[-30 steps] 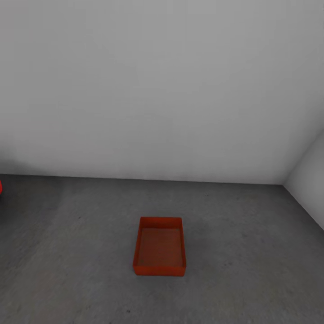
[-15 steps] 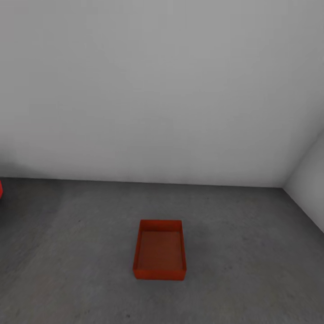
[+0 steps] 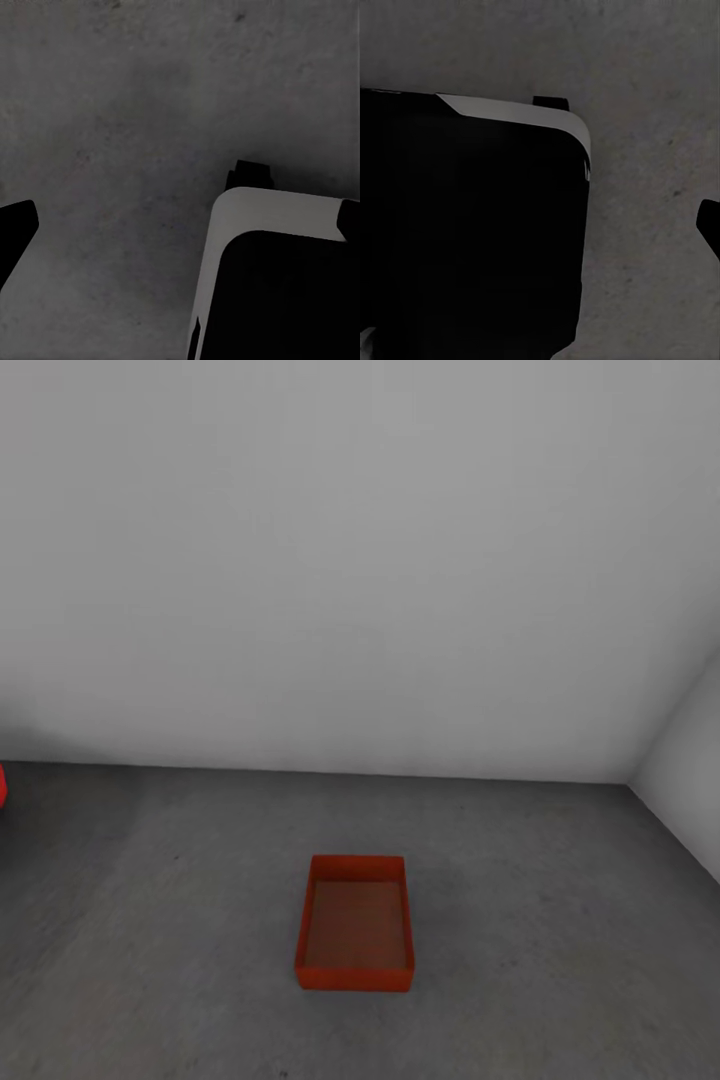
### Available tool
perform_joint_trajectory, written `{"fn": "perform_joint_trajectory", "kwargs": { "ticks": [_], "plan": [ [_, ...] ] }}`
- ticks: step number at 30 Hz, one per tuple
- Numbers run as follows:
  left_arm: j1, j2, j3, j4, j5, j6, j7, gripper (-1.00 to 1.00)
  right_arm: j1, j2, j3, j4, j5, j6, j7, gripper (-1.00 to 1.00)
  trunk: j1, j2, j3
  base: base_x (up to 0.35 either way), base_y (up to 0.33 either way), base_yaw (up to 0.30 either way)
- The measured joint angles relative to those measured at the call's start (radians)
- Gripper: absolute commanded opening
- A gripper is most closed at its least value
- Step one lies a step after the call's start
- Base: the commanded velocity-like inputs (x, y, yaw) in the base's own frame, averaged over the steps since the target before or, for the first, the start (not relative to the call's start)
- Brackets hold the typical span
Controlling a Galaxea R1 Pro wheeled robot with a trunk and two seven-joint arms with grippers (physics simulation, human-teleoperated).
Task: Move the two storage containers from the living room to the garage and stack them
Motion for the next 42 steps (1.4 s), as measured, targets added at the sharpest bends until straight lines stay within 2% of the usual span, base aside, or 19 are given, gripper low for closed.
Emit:
{"fn": "perform_joint_trajectory", "kwargs": {
  "ticks": [42],
  "plan": [
    [0.0,0.0,0.0,0.0,0.0,0.0,0.0,1.0,0.0,0.0,0.0,0.0,-0.001,0.0,0.0,1.0,0.0,0.0,0.066,0.0,0.0,0.0]
  ]
}}
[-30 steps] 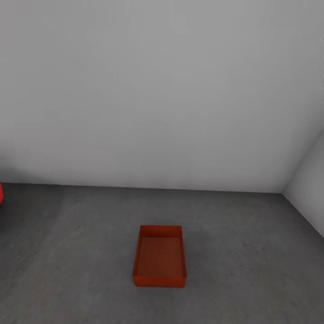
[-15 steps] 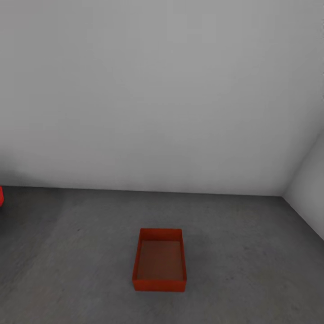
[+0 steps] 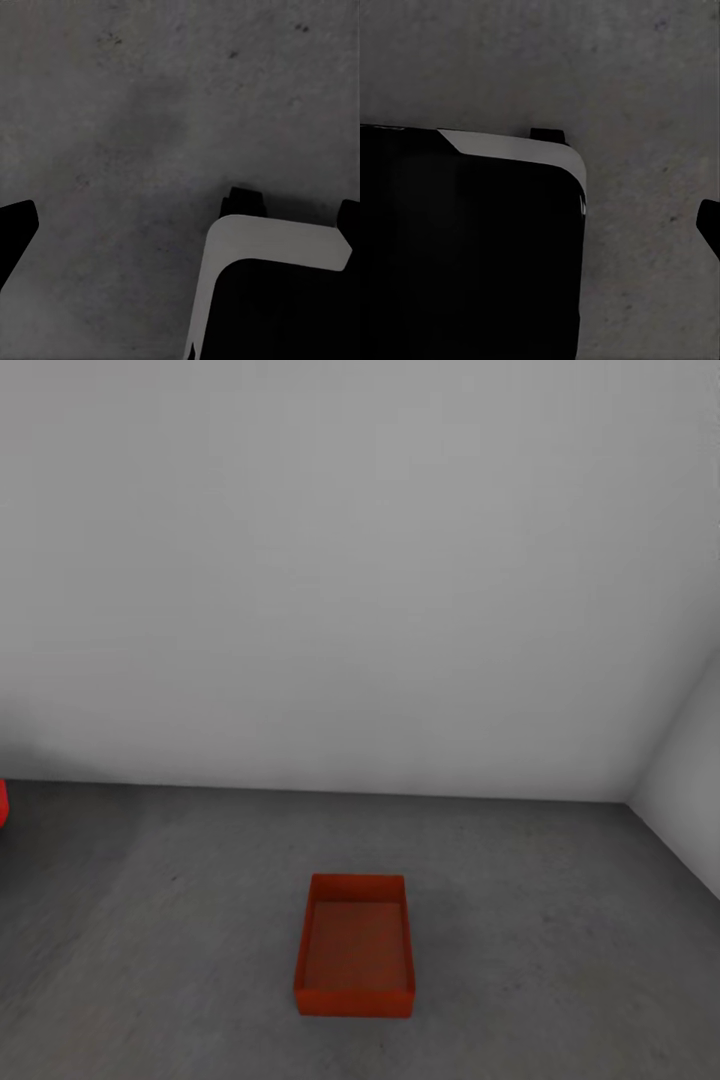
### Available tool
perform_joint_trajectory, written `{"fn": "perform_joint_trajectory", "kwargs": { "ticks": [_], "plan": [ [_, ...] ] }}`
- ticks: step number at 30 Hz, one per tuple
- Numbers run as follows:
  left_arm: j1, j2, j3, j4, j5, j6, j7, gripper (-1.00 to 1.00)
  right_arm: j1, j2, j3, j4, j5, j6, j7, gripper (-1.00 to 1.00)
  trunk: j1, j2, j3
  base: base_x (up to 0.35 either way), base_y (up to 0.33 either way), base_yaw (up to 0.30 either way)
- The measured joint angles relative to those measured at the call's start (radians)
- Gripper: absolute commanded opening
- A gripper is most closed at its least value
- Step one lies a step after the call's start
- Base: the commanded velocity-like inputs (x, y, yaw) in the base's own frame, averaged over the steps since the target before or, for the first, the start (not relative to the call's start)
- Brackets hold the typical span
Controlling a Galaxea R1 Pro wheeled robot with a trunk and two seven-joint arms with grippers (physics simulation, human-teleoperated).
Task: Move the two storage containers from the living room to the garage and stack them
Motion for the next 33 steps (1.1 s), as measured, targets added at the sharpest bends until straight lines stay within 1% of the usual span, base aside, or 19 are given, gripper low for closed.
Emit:
{"fn": "perform_joint_trajectory", "kwargs": {
  "ticks": [7,14,33],
  "plan": [
    [0.0,0.0,0.0,0.0,0.0,0.0,0.0,1.0,0.0,-0.005,0.0,0.0,0.002,0.0,0.0,1.0,0.0,0.0,0.005,0.0,0.0,0.0],
    [0.0,0.0,0.0,0.0,0.0,0.0,0.0,1.0,-0.001,-0.002,0.0,0.0,0.005,0.0,0.0,1.0,0.0,0.0,0.008,0.0,0.0,0.0],
    [0.0,0.0,0.0,0.0,0.0,0.0,0.0,1.0,0.0,0.002,0.001,0.0,0.004,0.0,0.0,1.0,0.0,0.0,0.038,0.0,0.0,0.0]
  ]
}}
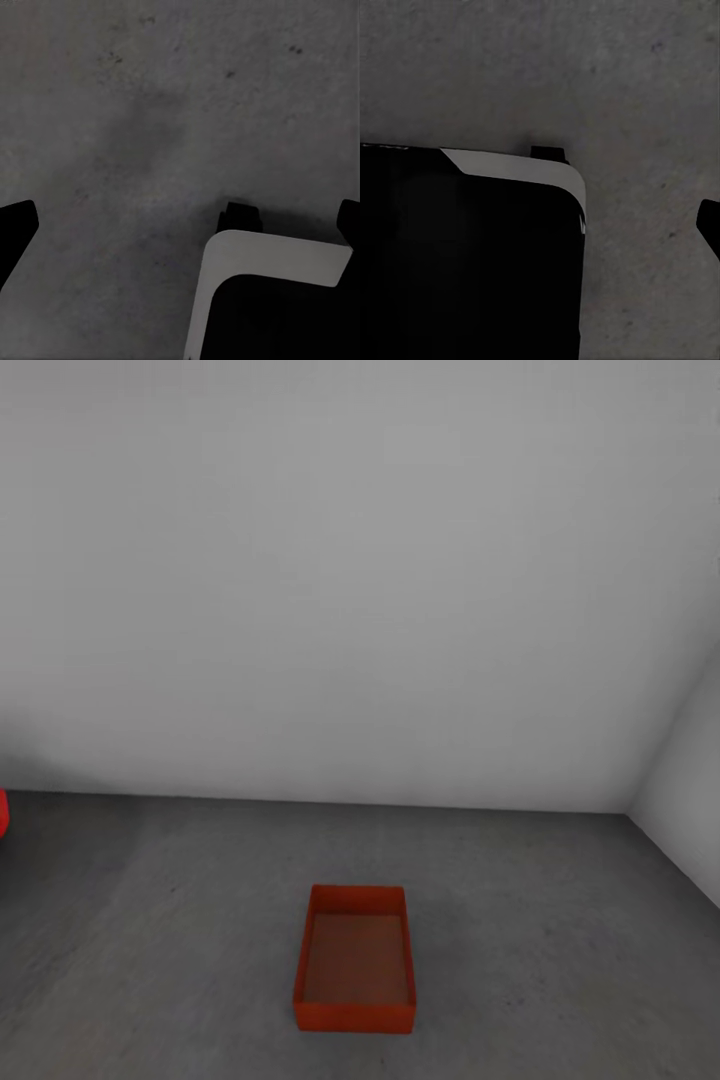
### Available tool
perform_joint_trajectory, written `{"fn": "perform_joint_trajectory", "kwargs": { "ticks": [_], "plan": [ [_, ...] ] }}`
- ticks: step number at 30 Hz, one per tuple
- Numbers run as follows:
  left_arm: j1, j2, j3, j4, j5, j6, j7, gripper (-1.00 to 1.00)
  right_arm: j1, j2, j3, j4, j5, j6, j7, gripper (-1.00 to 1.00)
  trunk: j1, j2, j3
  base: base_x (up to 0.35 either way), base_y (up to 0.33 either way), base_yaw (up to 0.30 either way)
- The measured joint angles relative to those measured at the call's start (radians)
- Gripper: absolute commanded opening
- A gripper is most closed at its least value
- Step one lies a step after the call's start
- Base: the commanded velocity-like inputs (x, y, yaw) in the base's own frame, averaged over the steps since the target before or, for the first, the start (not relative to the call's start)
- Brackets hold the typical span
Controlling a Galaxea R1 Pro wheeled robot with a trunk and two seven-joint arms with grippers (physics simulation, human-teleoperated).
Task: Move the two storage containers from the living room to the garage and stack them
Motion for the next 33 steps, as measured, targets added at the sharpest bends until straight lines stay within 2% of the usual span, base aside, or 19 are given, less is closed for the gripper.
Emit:
{"fn": "perform_joint_trajectory", "kwargs": {
  "ticks": [33],
  "plan": [
    [0.0,0.0,0.0,0.0,0.0,0.0,0.0,1.0,0.0,0.004,-0.001,0.0,-0.004,-0.003,-0.011,1.0,0.0,0.0,0.053,0.0,0.0,0.0]
  ]
}}
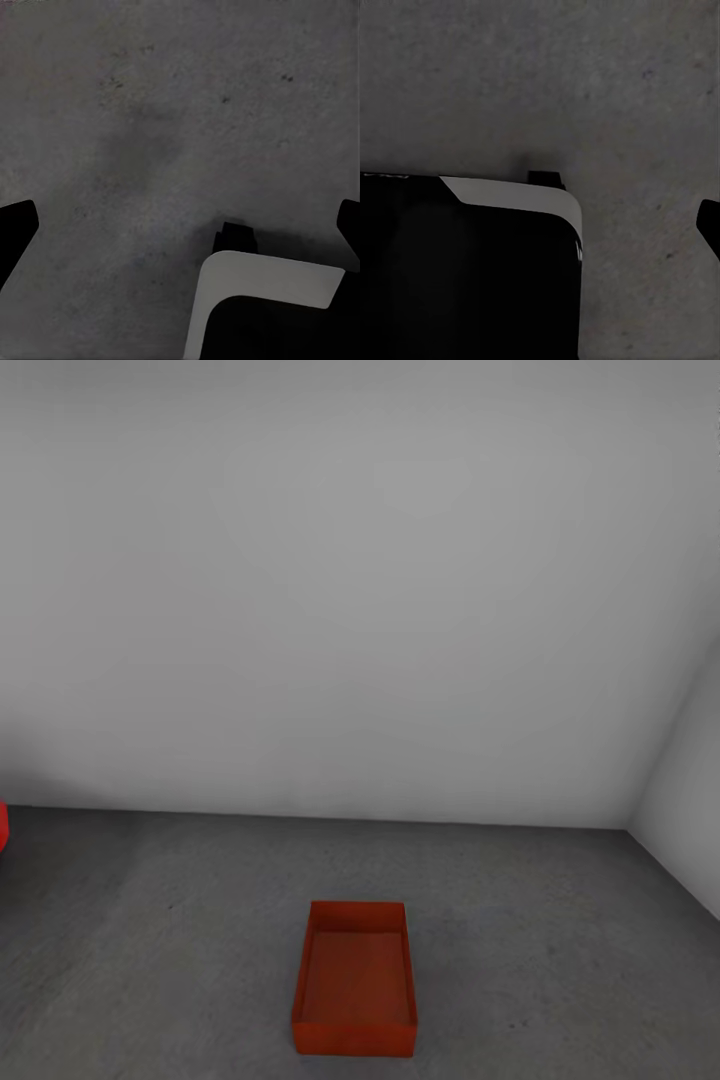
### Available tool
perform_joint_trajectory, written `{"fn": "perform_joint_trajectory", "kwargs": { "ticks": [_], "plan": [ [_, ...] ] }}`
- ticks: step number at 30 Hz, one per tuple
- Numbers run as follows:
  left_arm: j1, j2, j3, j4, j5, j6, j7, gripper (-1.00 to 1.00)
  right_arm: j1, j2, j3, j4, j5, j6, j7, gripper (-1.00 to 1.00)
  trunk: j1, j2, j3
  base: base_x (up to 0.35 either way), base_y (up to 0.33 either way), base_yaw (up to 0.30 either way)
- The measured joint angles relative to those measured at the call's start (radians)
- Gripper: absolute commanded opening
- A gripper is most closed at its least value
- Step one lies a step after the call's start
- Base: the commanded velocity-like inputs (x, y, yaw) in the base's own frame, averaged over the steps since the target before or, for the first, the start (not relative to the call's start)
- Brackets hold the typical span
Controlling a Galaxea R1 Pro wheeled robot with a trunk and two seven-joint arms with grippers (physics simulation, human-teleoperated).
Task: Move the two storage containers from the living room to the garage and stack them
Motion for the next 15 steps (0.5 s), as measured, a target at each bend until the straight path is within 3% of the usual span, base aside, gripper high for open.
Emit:
{"fn": "perform_joint_trajectory", "kwargs": {
  "ticks": [15],
  "plan": [
    [0.0,0.0,0.0,0.0,0.0,0.0,0.0,1.0,-0.001,-0.006,-0.001,0.0,-0.003,0.0,0.0,1.0,0.0,0.0,0.024,0.0,0.0,0.0]
  ]
}}
